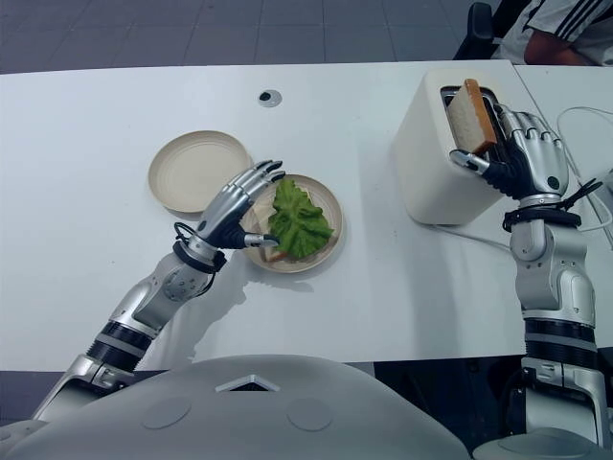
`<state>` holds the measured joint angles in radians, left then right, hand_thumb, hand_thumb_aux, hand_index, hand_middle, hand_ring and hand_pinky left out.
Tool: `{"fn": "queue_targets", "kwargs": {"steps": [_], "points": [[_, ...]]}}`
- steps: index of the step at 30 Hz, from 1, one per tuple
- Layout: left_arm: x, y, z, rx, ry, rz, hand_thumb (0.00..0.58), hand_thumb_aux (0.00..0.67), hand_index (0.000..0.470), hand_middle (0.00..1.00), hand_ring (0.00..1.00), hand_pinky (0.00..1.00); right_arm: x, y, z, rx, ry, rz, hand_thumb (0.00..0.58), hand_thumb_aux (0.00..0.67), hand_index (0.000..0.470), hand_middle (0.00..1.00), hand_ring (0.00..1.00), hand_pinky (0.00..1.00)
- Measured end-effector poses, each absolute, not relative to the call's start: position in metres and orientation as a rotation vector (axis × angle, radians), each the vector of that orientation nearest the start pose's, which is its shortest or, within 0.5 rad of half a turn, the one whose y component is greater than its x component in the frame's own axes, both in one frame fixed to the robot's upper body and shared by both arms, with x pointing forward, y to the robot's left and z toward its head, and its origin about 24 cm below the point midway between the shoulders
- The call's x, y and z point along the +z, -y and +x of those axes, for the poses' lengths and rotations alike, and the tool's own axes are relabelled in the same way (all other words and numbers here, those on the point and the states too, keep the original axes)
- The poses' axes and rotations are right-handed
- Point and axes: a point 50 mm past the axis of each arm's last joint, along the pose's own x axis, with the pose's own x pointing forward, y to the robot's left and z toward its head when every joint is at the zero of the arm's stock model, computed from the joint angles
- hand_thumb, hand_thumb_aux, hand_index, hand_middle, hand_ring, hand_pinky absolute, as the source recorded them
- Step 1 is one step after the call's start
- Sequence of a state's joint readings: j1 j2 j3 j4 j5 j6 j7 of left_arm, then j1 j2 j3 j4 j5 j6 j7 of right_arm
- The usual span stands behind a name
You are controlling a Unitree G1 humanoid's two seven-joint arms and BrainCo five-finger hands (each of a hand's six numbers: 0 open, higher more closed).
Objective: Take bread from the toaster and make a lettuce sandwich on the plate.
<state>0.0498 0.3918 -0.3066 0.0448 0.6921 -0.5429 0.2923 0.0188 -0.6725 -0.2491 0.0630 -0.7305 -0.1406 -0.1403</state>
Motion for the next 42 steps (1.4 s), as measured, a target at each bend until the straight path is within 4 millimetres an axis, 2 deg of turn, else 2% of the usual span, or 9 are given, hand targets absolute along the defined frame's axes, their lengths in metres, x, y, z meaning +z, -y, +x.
{"fn": "queue_targets", "kwargs": {"steps": [8, 14, 24, 32, 36, 37, 38, 39, 42], "points": [[0.055, -0.139, 0.215, -0.282, 0.571, 0.841, 0.000, 0.000, 0.000, 0.00, 0.00, 0.00, 0.185, 0.274, 0.237, -0.450, 0.669, -1.251, 0.580, 0.670, 0.470, 1.00, 1.00, 1.00], [0.058, -0.148, 0.216, -0.216, 0.577, 0.800, 0.000, 0.000, 0.000, 0.00, 0.00, 0.00, 0.210, 0.233, 0.224, -0.263, 0.974, -0.721, 0.580, 0.670, 0.470, 1.00, 1.00, 1.00], [0.104, -0.178, 0.206, 0.062, 0.879, 0.727, 0.000, 0.000, 0.000, 0.00, 0.00, 0.00, 0.055, 0.135, 0.280, 0.688, 0.070, -0.120, 0.580, 0.670, 0.470, 1.00, 1.00, 1.00], [0.060, -0.124, 0.196, -0.512, 0.816, 0.913, 0.000, 0.000, 0.000, 0.00, 0.00, 0.00, 0.027, 0.132, 0.286, 0.812, -0.003, -0.375, 0.580, 0.670, 0.470, 1.00, 1.00, 1.00], [0.013, -0.108, 0.189, -0.818, 0.645, 0.994, 0.360, 0.257, 0.181, 0.00, 0.00, 0.00, 0.028, 0.134, 0.289, 0.786, 0.025, -0.448, 0.580, 0.670, 0.470, 1.00, 1.00, 1.00], [0.010, -0.108, 0.191, -0.837, 0.633, 1.000, 0.374, 0.271, 0.190, 0.00, 0.00, 0.00, 0.028, 0.134, 0.289, 0.784, 0.025, -0.449, 0.489, 0.405, 0.284, 1.00, 1.00, 1.00], [0.006, -0.108, 0.193, -0.850, 0.620, 0.999, 0.319, 0.221, 0.155, 0.00, 0.00, 0.00, 0.027, 0.134, 0.289, 0.777, 0.023, -0.453, 0.000, 0.000, 0.000, 0.57, 0.57, 0.57], [0.004, -0.108, 0.197, -0.851, 0.610, 0.997, 0.322, 0.223, 0.157, 0.00, 0.00, 0.00, 0.027, 0.134, 0.289, 0.764, 0.022, -0.458, 0.000, 0.000, 0.000, 0.00, 0.00, 0.00], [0.001, -0.108, 0.207, -0.848, 0.607, 1.003, 0.310, 0.213, 0.149, 0.00, 0.00, 0.00, 0.027, 0.136, 0.291, 0.699, 0.034, -0.474, 0.000, 0.000, 0.000, 0.00, 0.00, 0.00]]}}
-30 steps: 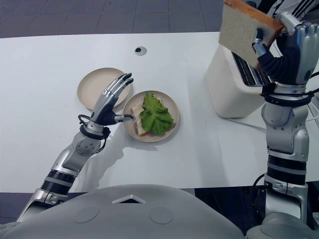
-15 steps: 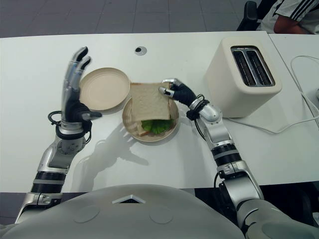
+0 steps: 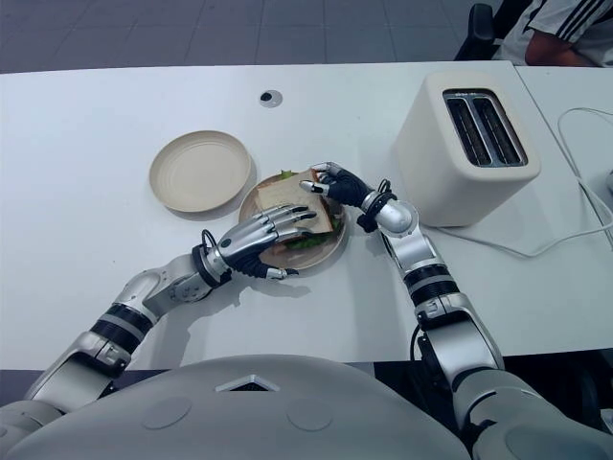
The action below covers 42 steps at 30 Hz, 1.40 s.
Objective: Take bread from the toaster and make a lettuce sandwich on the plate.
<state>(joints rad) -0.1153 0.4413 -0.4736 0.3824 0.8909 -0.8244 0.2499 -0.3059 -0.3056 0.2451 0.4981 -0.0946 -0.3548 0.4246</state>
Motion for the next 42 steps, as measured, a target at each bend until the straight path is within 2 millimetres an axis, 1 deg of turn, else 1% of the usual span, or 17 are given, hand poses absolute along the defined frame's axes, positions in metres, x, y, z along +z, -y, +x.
{"fn": "queue_targets", "kwargs": {"steps": [4, 6, 7, 8, 9, 10, 17, 19, 22, 27, 35, 36, 37, 38, 39, 40, 42], "points": [[-0.007, -0.106, 0.210, -0.859, 0.563, 0.993, 0.325, 0.226, 0.159, 0.00, 0.00, 0.00, 0.085, 0.166, 0.301, 0.262, 0.397, -0.559, 0.000, 0.000, 0.000, 0.00, 0.00, 0.00], [-0.010, -0.107, 0.210, -0.866, 0.547, 0.994, 0.000, 0.000, 0.000, 0.00, 0.00, 0.00, 0.119, 0.173, 0.299, 0.149, 0.596, -0.677, 0.000, 0.000, 0.000, 0.00, 0.00, 0.00], [-0.010, -0.107, 0.210, -0.855, 0.550, 0.985, 0.000, 0.000, 0.000, 0.00, 0.00, 0.00, 0.113, 0.173, 0.296, 0.152, 0.583, -0.697, 0.000, 0.000, 0.000, 0.60, 0.60, 0.60], [-0.006, -0.108, 0.210, -0.818, 0.564, 0.949, 0.000, 0.000, 0.000, 0.00, 0.00, 0.00, 0.105, 0.171, 0.292, 0.183, 0.561, -0.697, 0.000, 0.000, 0.000, 1.00, 1.00, 1.00], [0.003, -0.108, 0.206, -0.758, 0.583, 0.824, 0.498, 0.418, 0.293, 1.00, 1.00, 1.00, 0.095, 0.167, 0.284, 0.258, 0.523, -0.663, 0.565, 0.562, 0.394, 1.00, 1.00, 1.00], [0.011, -0.107, 0.203, -0.712, 0.600, 0.712, 0.580, 0.670, 0.470, 1.00, 1.00, 1.00, 0.088, 0.162, 0.279, 0.319, 0.495, -0.623, 0.580, 0.670, 0.470, 1.00, 1.00, 1.00], [0.102, -0.118, 0.175, -0.793, 0.799, 0.012, 0.580, 0.670, 0.470, 1.00, 1.00, 1.00, 0.082, 0.138, 0.199, 1.001, 0.489, -0.331, 0.580, 0.670, 0.470, 1.00, 1.00, 1.00], [0.086, -0.127, 0.146, -1.073, 0.601, 0.014, 0.580, 0.670, 0.470, 1.00, 1.00, 1.00, 0.057, 0.130, 0.158, 1.357, 0.376, -0.363, 0.580, 0.670, 0.470, 1.00, 1.00, 1.00], [0.007, -0.138, 0.126, -1.294, 0.118, 0.284, 0.580, 0.670, 0.470, 1.00, 1.00, 1.00, 0.023, 0.129, 0.143, 1.528, 0.212, -0.470, 0.580, 0.670, 0.470, 1.00, 1.00, 1.00], [-0.018, -0.103, 0.157, -1.207, 0.152, 0.417, 0.580, 0.670, 0.470, 1.00, 1.00, 1.00, 0.002, 0.125, 0.158, 1.530, 0.164, -0.593, 0.580, 0.670, 0.470, 1.00, 1.00, 1.00], [-0.019, -0.097, 0.253, -0.607, 0.200, 0.750, 0.580, 0.670, 0.470, 1.00, 1.00, 1.00, 0.000, 0.125, 0.263, 0.814, 0.158, -0.864, 0.580, 0.670, 0.470, 1.00, 1.00, 1.00], [-0.019, -0.098, 0.255, -0.584, 0.204, 0.755, 0.580, 0.670, 0.470, 1.00, 1.00, 1.00, -0.001, 0.124, 0.266, 0.777, 0.163, -0.868, 0.568, 0.575, 0.404, 1.00, 1.00, 1.00], [-0.019, -0.101, 0.255, -0.546, 0.206, 0.738, 0.554, 0.528, 0.370, 1.00, 1.00, 1.00, -0.003, 0.123, 0.267, 0.722, 0.172, -0.845, 0.000, 0.000, 0.000, 1.00, 1.00, 1.00], [-0.018, -0.103, 0.253, -0.542, 0.219, 0.713, 0.443, 0.344, 0.241, 1.00, 1.00, 1.00, -0.002, 0.123, 0.267, 0.695, 0.183, -0.823, 0.000, 0.000, 0.000, 0.97, 0.97, 0.97], [-0.017, -0.105, 0.246, -0.545, 0.231, 0.626, 0.000, 0.000, 0.000, 0.40, 0.40, 0.40, 0.001, 0.125, 0.264, 0.651, 0.205, -0.755, 0.000, 0.000, 0.000, 0.59, 0.59, 0.59], [-0.015, -0.105, 0.238, -0.557, 0.239, 0.536, 0.000, 0.000, 0.000, 0.00, 0.00, 0.00, 0.005, 0.128, 0.262, 0.618, 0.220, -0.699, 0.000, 0.000, 0.000, 0.00, 0.00, 0.00], [0.000, -0.103, 0.215, -0.604, 0.322, 0.288, 0.000, 0.000, 0.000, 0.00, 0.00, 0.00, 0.026, 0.138, 0.256, 0.522, 0.292, -0.525, 0.000, 0.000, 0.000, 0.00, 0.00, 0.00]]}}
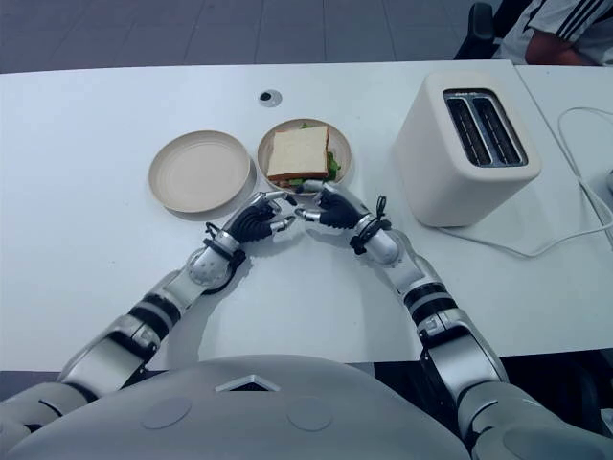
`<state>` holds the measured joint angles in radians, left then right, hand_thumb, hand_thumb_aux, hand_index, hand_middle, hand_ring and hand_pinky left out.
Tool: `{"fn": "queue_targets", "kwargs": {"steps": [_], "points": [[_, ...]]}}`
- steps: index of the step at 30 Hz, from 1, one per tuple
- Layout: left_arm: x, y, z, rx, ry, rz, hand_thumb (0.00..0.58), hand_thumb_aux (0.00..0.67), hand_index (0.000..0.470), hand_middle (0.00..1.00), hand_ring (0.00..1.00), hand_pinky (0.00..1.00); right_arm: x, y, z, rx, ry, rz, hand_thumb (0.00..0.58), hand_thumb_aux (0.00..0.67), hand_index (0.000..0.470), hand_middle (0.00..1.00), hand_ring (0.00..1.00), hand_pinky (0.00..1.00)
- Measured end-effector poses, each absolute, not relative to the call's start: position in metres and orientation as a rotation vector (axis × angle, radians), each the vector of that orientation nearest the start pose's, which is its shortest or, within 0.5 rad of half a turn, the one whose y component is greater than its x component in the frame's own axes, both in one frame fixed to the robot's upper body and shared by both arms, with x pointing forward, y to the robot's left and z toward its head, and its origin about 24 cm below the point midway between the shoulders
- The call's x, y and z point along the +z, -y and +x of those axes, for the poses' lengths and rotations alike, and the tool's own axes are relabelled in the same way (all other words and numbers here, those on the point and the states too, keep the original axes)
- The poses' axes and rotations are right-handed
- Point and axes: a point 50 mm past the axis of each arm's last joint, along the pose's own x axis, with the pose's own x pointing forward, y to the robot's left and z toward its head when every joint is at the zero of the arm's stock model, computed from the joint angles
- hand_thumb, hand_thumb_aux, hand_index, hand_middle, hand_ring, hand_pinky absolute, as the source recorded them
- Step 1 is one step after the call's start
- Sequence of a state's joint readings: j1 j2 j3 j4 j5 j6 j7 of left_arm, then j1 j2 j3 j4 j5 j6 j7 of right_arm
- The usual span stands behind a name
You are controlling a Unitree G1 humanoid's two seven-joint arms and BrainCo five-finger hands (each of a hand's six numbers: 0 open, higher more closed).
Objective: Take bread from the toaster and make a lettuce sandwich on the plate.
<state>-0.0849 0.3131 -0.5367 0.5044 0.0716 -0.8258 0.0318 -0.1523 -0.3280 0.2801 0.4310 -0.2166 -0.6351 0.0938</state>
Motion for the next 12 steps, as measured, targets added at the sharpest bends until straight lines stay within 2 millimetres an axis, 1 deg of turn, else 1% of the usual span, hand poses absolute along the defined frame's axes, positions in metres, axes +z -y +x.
{"fn": "queue_targets", "kwargs": {"steps": [1, 3, 4, 5, 6, 7, 8, 10, 11, 12], "points": [[0.005, -0.100, 0.204, -0.619, 0.342, 0.193, 0.000, 0.000, 0.000, 0.00, 0.00, 0.00, 0.035, 0.143, 0.254, 0.484, 0.327, -0.463, 0.000, 0.000, 0.000, 0.00, 0.00, 0.00], [0.020, -0.100, 0.192, -0.615, 0.389, 0.008, 0.000, 0.000, 0.000, 0.00, 0.00, 0.00, 0.054, 0.151, 0.247, 0.414, 0.398, -0.358, 0.000, 0.000, 0.000, 0.00, 0.00, 0.00], [0.027, -0.103, 0.191, -0.597, 0.412, -0.060, 0.000, 0.000, 0.000, 0.00, 0.00, 0.00, 0.060, 0.154, 0.243, 0.382, 0.420, -0.321, 0.000, 0.000, 0.000, 0.00, 0.00, 0.00], [0.035, -0.108, 0.194, -0.555, 0.446, -0.109, 0.000, 0.000, 0.000, 0.00, 0.00, 0.00, 0.067, 0.157, 0.240, 0.337, 0.440, -0.284, 0.000, 0.000, 0.000, 0.00, 0.00, 0.00], [0.041, -0.114, 0.203, -0.479, 0.462, -0.132, 0.000, 0.000, 0.000, 0.00, 0.00, 0.00, 0.070, 0.159, 0.241, 0.283, 0.439, -0.246, 0.000, 0.000, 0.000, 0.00, 0.00, 0.00], [0.042, -0.118, 0.211, -0.418, 0.458, -0.143, 0.000, 0.000, 0.000, 0.00, 0.00, 0.00, 0.069, 0.159, 0.243, 0.244, 0.427, -0.223, 0.000, 0.000, 0.000, 0.00, 0.00, 0.00], [0.041, -0.121, 0.215, -0.366, 0.449, -0.145, 0.000, 0.000, 0.000, 0.00, 0.00, 0.00, 0.068, 0.160, 0.244, 0.214, 0.421, -0.236, 0.000, 0.000, 0.000, 0.00, 0.00, 0.00], [0.034, -0.130, 0.228, -0.213, 0.391, -0.152, 0.000, 0.000, 0.000, 0.00, 0.00, 0.00, 0.058, 0.164, 0.247, 0.150, 0.394, -0.297, 0.000, 0.000, 0.000, 0.00, 0.00, 0.00], [0.030, -0.133, 0.232, -0.164, 0.362, -0.127, 0.000, 0.000, 0.000, 0.00, 0.00, 0.00, 0.052, 0.164, 0.247, 0.128, 0.372, -0.316, 0.000, 0.000, 0.000, 0.00, 0.00, 0.00], [0.026, -0.132, 0.232, -0.157, 0.341, -0.099, 0.000, 0.000, 0.000, 0.00, 0.00, 0.00, 0.049, 0.164, 0.247, 0.115, 0.364, -0.320, 0.000, 0.000, 0.000, 0.00, 0.00, 0.00]]}}
